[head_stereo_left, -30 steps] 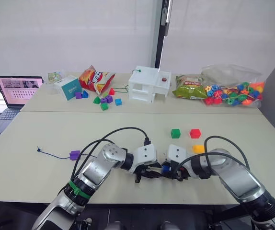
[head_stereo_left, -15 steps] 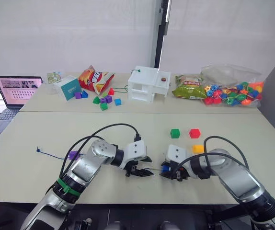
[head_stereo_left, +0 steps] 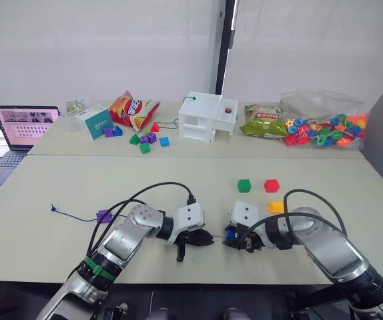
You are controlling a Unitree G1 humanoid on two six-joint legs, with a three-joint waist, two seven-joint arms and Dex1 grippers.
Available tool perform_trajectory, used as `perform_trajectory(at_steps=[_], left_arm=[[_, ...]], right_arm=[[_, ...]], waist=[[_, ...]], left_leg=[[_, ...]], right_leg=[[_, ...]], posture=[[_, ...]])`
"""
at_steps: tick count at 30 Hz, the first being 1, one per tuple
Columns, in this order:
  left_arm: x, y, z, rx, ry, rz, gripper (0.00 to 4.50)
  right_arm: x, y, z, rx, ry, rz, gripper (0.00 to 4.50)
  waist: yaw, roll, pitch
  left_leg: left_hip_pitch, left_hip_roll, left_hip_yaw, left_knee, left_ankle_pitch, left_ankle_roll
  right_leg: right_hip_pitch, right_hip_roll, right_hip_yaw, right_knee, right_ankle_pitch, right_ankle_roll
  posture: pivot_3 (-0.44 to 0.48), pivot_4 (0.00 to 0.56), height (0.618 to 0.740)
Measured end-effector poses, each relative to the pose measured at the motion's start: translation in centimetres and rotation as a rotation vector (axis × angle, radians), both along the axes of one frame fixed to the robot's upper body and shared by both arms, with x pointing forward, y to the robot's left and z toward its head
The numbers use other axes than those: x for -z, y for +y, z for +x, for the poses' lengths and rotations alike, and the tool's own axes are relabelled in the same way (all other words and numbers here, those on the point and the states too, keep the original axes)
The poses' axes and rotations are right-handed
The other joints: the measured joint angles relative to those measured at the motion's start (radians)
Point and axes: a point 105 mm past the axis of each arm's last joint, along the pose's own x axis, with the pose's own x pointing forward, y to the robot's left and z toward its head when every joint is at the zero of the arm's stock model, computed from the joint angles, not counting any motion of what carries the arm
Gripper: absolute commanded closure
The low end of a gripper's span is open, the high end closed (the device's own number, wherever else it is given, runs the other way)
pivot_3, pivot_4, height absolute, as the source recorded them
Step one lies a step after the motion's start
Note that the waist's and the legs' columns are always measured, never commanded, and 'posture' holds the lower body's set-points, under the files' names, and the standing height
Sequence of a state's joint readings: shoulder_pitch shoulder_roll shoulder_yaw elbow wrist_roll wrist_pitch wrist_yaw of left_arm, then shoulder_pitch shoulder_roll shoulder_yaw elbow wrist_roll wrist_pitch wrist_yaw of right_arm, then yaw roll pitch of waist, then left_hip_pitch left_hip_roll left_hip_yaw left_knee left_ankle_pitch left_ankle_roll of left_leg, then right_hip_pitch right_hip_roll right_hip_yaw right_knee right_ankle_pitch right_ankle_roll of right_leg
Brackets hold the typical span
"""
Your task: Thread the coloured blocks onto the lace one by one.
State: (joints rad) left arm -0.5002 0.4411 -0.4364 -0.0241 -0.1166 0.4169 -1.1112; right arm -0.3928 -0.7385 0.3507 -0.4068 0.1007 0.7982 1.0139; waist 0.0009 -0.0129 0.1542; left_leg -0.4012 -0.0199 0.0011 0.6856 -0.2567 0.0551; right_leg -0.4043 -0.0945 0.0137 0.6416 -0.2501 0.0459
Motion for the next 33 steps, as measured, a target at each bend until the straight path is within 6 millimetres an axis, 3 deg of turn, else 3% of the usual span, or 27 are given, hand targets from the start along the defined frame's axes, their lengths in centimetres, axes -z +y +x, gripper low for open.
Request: perform_trajectory(at_steps=[18, 25, 27, 33], left_arm=[[-0.6, -3.0, 0.2, 0.048, -0.049, -0.022, 4.46], [-0.6, -3.0, 0.4, 0.051, -0.063, -0.012, 4.46], [-0.7, -2.7, 0.4, 0.050, -0.054, -0.014, 3.92], [-3.6, -0.8, 0.6, 0.027, -0.055, -0.090, 2.01]], right_arm=[[0.1, 0.1, -0.2, 0.005, 0.000, -0.004, 3.18], [0.1, 0.1, -0.3, 0.011, 0.004, -0.008, 3.18], [0.1, 0.1, -0.3, 0.011, 0.004, -0.007, 3.18], [0.1, 0.2, -0.4, 0.009, 0.004, -0.004, 3.18]], waist=[[0.003, 0.000, 0.000], [0.007, 0.000, 0.000], [0.006, 0.000, 0.000], [0.002, 0.000, 0.000]], left_leg=[[-0.001, 0.000, 0.000, 0.000, 0.000, 0.000], [-0.001, 0.000, 0.000, 0.000, 0.000, 0.000], [-0.001, 0.000, 0.000, 0.000, 0.000, 0.000], [-0.001, 0.000, 0.000, 0.000, 0.000, 0.000]], right_leg=[[0.000, 0.000, 0.000, 0.000, 0.000, 0.000], [0.000, 0.000, 0.000, -0.001, 0.000, 0.000], [-0.001, 0.000, 0.000, 0.000, 0.000, 0.000], [-0.001, 0.000, 0.000, -0.001, 0.000, 0.000]], posture=[[0.000, 0.150, 0.740], [0.000, 0.150, 0.740], [0.000, 0.150, 0.740], [0.000, 0.150, 0.740]])
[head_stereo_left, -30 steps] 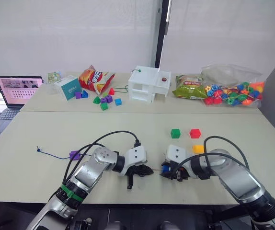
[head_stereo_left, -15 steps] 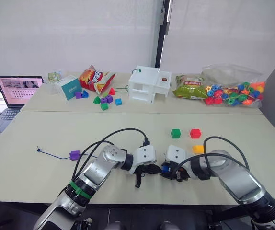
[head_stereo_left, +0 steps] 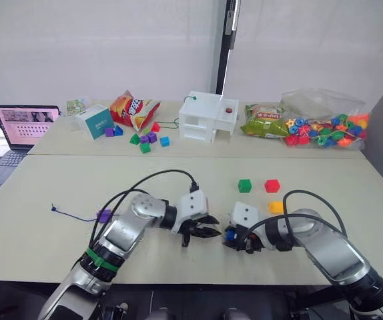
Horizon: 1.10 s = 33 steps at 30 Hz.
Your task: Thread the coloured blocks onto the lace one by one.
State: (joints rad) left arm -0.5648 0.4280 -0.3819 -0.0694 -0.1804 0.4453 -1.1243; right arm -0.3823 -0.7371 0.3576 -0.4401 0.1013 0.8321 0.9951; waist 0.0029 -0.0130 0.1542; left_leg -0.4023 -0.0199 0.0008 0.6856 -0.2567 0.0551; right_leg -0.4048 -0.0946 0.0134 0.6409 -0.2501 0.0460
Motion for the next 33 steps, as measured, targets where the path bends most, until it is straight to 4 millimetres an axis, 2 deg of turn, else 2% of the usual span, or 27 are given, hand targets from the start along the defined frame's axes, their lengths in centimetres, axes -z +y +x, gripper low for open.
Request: perform_trajectory(at_steps=[2, 7, 11, 15, 20, 21, 27, 33], left_arm=[[0.3, 0.2, -0.2, 0.002, 0.007, 0.007, 2.01], [2.7, 1.7, 0.0, -0.036, 0.004, 0.094, 2.01], [3.8, 1.4, 0.3, -0.044, -0.016, 0.115, 2.01], [4.0, 0.9, 0.5, -0.047, -0.027, 0.095, 2.01], [4.0, 0.8, 0.5, -0.043, -0.025, 0.087, 2.01], [4.0, 0.8, 0.5, -0.040, -0.022, 0.086, 2.57], [3.6, 1.9, -0.3, 0.003, 0.048, 0.101, 2.57], [0.7, 3.2, 0.6, 0.014, 0.055, 0.074, 2.57]], right_arm=[[0.0, 0.1, 0.0, -0.001, 0.000, 0.002, 3.18], [0.0, 0.2, 0.0, -0.004, 0.000, 0.006, 3.18], [0.0, 0.2, 0.0, -0.003, 0.000, 0.006, 3.18], [0.0, 0.2, 0.0, -0.001, 0.002, 0.006, 3.18], [0.0, 0.2, 0.0, 0.002, 0.003, 0.005, 3.18], [0.0, 0.2, 0.0, 0.002, 0.003, 0.005, 3.18], [0.1, 0.2, 0.0, 0.003, 0.002, 0.005, 3.18], [0.1, 0.2, 0.0, 0.003, 0.001, 0.005, 3.18]], waist=[[0.000, 0.000, 0.000], [-0.003, 0.000, 0.000], [-0.002, 0.000, 0.000], [-0.002, 0.000, 0.000], [-0.001, 0.000, 0.000], [-0.002, 0.000, 0.000], [-0.003, 0.000, 0.000], [-0.003, 0.000, 0.000]], left_leg=[[0.000, 0.000, 0.000, 0.000, 0.000, 0.000], [0.001, 0.000, 0.000, -0.001, 0.000, 0.000], [0.001, 0.000, 0.000, -0.001, 0.000, 0.000], [0.001, 0.000, 0.000, -0.001, 0.000, 0.000], [0.001, 0.000, 0.000, -0.001, 0.000, 0.000], [0.001, 0.000, 0.000, -0.001, 0.000, 0.000], [0.001, 0.000, 0.000, -0.001, 0.000, 0.000], [0.001, 0.000, 0.000, -0.001, 0.000, 0.000]], right_leg=[[0.000, 0.000, 0.000, 0.000, 0.000, 0.000], [0.000, 0.000, 0.000, 0.000, 0.000, 0.000], [0.000, 0.000, 0.000, 0.000, 0.000, 0.000], [0.000, 0.000, 0.000, 0.000, 0.000, 0.000], [0.000, 0.000, 0.000, 0.000, 0.000, 0.000], [0.000, 0.000, 0.000, 0.000, 0.000, 0.000], [0.000, 0.000, 0.000, 0.000, 0.000, 0.000], [0.000, 0.000, 0.000, 0.000, 0.000, 0.000]], posture=[[0.000, 0.150, 0.740], [0.000, 0.150, 0.740], [0.000, 0.150, 0.740], [0.000, 0.150, 0.740], [0.000, 0.150, 0.740], [0.000, 0.150, 0.740], [0.000, 0.150, 0.740], [0.000, 0.150, 0.740]])
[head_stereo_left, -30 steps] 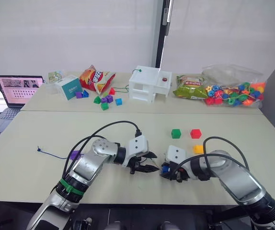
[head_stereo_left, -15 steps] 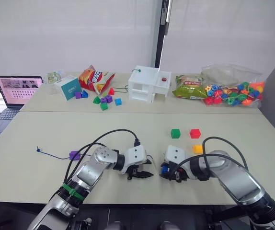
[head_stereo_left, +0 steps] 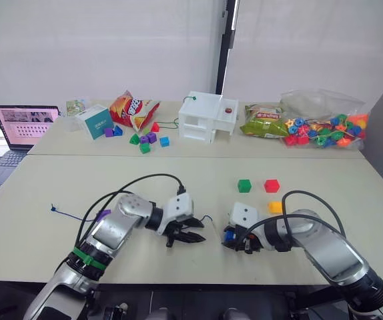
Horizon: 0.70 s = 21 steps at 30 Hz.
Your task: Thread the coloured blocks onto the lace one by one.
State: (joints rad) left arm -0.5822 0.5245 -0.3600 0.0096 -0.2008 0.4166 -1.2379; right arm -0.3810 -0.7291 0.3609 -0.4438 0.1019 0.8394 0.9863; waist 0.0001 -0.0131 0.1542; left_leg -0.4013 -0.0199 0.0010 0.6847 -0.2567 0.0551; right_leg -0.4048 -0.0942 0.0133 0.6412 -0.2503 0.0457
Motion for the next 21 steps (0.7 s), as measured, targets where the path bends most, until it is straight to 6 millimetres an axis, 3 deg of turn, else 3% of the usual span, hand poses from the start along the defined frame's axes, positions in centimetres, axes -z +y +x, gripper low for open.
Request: perform_trajectory(at_steps=[2, 5, 11, 17, 21], left_arm=[[-0.8, -0.1, 0.5, 0.008, -0.023, -0.016, 2.00], [-0.4, 0.1, 1.4, 0.065, -0.093, 0.016, 1.08], [0.8, -1.2, 2.3, 0.208, -0.142, 0.010, 1.08], [0.6, -2.8, 3.9, 0.330, -0.225, 0.028, 1.08], [2.1, -4.0, 3.8, 0.368, -0.202, 0.052, 1.08]], right_arm=[[0.0, 0.0, 0.0, 0.002, 0.000, 0.000, 3.18], [-0.1, -0.2, -0.1, 0.022, -0.010, 0.009, 3.18], [0.0, -0.6, -0.9, 0.100, -0.002, 0.045, 3.18], [0.1, -0.4, -2.3, 0.162, 0.017, 0.090, 3.18], [0.2, -0.2, -2.7, 0.194, 0.018, 0.105, 3.18]], waist=[[0.000, 0.000, 0.000], [0.003, 0.000, 0.000], [0.015, 0.000, 0.000], [0.015, -0.001, 0.000], [0.012, -0.001, 0.000]], left_leg=[[0.000, 0.000, 0.000, 0.000, 0.000, 0.000], [0.000, 0.000, 0.000, 0.000, 0.000, 0.000], [-0.003, -0.001, 0.000, 0.001, 0.000, 0.000], [-0.005, -0.002, 0.000, 0.002, 0.000, 0.001], [-0.005, -0.002, 0.000, 0.002, 0.000, 0.001]], right_leg=[[0.000, 0.000, 0.000, 0.000, 0.000, 0.000], [0.000, 0.000, 0.000, 0.000, 0.000, 0.000], [-0.001, -0.001, -0.001, -0.001, 0.000, 0.000], [-0.001, -0.001, -0.002, -0.001, 0.000, 0.000], [-0.001, -0.001, -0.003, -0.001, 0.000, 0.000]], posture=[[0.000, 0.150, 0.740], [0.000, 0.150, 0.740], [0.000, 0.150, 0.740], [0.000, 0.150, 0.740], [0.000, 0.150, 0.740]])
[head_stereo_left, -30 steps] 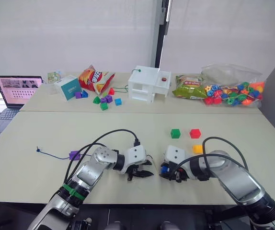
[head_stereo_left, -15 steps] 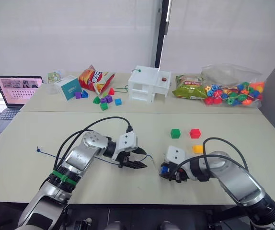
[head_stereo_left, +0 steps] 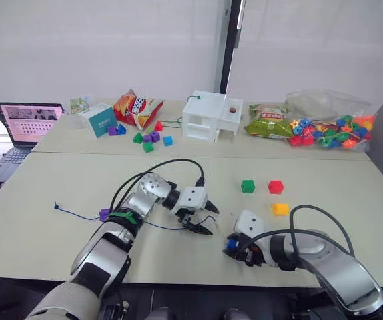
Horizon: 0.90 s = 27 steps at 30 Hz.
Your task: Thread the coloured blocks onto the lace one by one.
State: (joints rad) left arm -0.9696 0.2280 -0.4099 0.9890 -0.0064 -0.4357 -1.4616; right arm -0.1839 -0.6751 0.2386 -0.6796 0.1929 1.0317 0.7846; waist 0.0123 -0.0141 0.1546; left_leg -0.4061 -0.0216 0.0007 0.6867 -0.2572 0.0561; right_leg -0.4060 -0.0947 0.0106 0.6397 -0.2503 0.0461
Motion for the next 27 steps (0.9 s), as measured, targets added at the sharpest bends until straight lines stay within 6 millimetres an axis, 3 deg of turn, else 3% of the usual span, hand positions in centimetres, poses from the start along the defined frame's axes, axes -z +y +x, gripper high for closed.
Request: perform_trajectory(at_steps=[8, 19, 27], left_arm=[[0.8, -1.3, 0.8, -0.043, 0.022, 0.079, 1.08], [0.9, 0.2, 0.7, -0.018, 0.030, 0.116, 4.47], [0.9, 0.1, 0.8, -0.038, 0.021, 0.089, 4.47]], right_arm=[[0.1, 0.0, -0.5, 0.042, 0.024, 0.013, 3.18], [0.1, 0.1, -0.5, 0.019, 0.044, 0.013, 3.18], [0.1, 0.1, -0.1, -0.022, 0.026, -0.015, 3.18]], waist=[[0.007, -0.001, 0.000], [-0.003, -0.002, -0.001], [-0.003, -0.002, -0.001]], left_leg=[[0.000, 0.000, -0.002, 0.008, -0.001, 0.002], [0.001, 0.001, -0.002, 0.008, -0.001, 0.002], [0.001, 0.001, -0.001, 0.008, -0.001, 0.002]], right_leg=[[0.004, 0.000, -0.001, 0.001, 0.000, 0.002], [0.003, 0.001, 0.000, 0.003, 0.000, 0.002], [0.003, 0.001, 0.000, 0.003, 0.000, 0.002]], posture=[[0.000, 0.150, 0.740], [0.000, 0.150, 0.740], [0.000, 0.150, 0.740]])
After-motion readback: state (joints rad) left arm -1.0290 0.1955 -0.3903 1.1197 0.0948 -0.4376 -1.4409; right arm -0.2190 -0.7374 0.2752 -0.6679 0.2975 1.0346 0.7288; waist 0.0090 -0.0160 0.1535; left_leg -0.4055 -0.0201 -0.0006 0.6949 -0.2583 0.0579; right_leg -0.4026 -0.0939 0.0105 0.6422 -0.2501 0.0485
